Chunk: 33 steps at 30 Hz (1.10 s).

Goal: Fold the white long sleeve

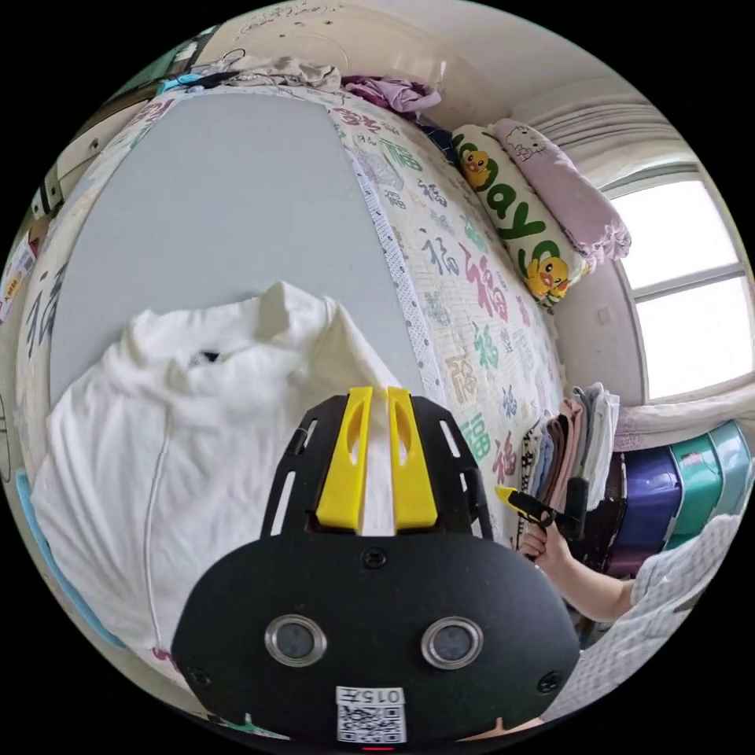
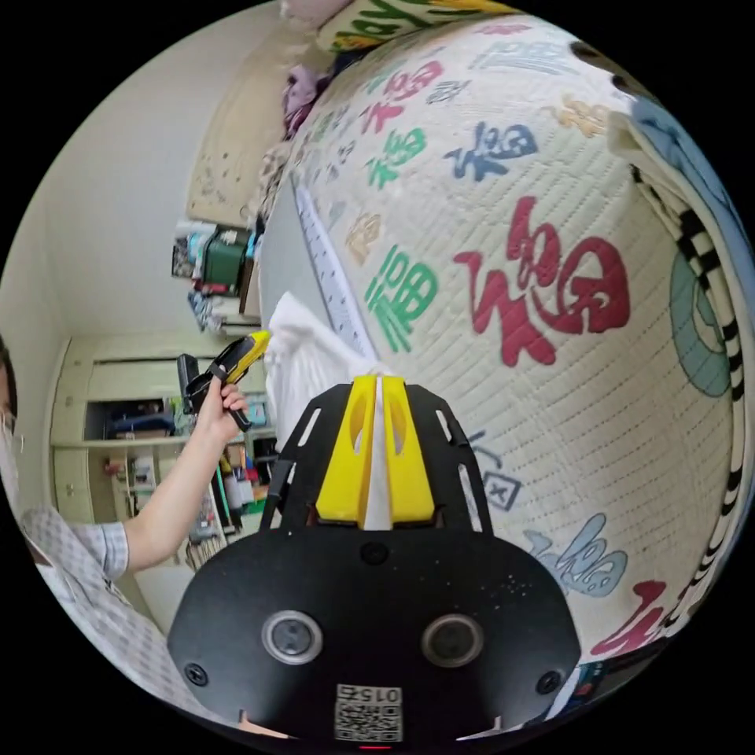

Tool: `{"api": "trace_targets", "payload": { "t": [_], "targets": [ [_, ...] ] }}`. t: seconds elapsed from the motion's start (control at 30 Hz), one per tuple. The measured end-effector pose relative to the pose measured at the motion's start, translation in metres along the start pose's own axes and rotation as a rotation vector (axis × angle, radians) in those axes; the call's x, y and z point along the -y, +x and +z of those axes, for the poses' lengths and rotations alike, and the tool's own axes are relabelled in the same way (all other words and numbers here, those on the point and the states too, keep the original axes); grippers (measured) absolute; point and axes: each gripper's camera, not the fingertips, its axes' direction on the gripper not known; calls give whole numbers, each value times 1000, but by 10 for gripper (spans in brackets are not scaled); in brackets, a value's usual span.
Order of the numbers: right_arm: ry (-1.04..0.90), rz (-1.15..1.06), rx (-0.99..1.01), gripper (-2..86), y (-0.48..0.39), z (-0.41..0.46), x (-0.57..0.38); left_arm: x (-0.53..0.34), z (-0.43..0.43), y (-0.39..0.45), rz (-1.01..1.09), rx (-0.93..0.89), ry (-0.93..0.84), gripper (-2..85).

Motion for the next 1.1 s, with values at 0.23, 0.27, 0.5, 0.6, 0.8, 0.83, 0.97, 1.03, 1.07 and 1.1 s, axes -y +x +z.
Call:
{"api": "trace_targets", "payload": {
  "t": [0.23,0.27,0.5,0.6,0.8,0.83,0.97,1.03,1.07,1.1],
  "targets": [
    [-488,-198,44,67,-110,43,-86,-182,-97,-31,-115,121,-170,51],
    [-560,-190,54,71,-123,54,-107,-218,-107,-40,-177,130,-223,54],
    [-767,-127,-30,99,-183,94,-180,-359,-153,-80,-409,52,-343,63],
    [-785,-108,-96,97,-210,100,-186,-370,-166,-85,-354,86,-365,58],
    [-759,-77,-237,31,-266,76,-165,-370,-200,-106,-297,6,-349,5],
    [-755,-79,-252,17,-278,66,-160,-369,-205,-108,-290,-3,-344,2],
    [-740,-121,-353,3,-327,36,-151,-366,-242,-120,-243,-25,-310,-7],
    [-747,-132,-420,3,-344,35,-150,-365,-247,-128,-226,-41,-337,-7],
    [-759,-143,-447,5,-355,36,-148,-363,-251,-134,-209,-59,-341,-7],
    [-767,-148,-457,7,-360,36,-146,-362,-257,-141,-209,-92,-338,-6]
  ]
}}
